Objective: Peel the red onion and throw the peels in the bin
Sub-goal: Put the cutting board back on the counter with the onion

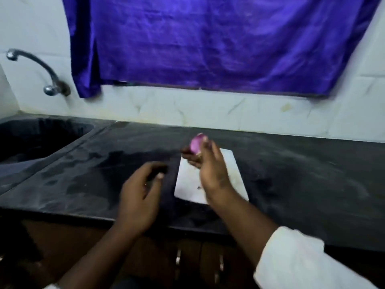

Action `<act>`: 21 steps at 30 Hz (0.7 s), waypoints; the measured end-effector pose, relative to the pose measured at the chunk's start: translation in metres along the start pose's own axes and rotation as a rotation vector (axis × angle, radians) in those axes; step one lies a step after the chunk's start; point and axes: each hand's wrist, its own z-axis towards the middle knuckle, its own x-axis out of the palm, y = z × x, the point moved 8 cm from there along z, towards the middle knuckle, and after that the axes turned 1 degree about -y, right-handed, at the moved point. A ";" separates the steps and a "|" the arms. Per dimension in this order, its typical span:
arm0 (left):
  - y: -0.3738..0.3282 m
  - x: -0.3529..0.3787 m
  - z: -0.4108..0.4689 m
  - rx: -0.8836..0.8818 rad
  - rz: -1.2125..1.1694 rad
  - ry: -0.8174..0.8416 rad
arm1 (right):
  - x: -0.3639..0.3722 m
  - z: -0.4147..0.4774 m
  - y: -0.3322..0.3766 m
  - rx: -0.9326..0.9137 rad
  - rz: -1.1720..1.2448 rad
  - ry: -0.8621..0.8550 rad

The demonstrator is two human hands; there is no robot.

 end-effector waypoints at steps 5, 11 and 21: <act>0.041 0.115 0.074 -0.157 0.022 0.392 | -0.071 0.083 -0.035 0.133 -0.086 -0.025; 0.078 0.164 0.087 -0.404 -0.037 0.543 | -0.096 0.127 -0.084 0.244 -0.304 -0.026; 0.064 0.160 0.079 -0.639 -0.389 0.484 | -0.036 0.034 -0.081 0.308 -0.112 0.261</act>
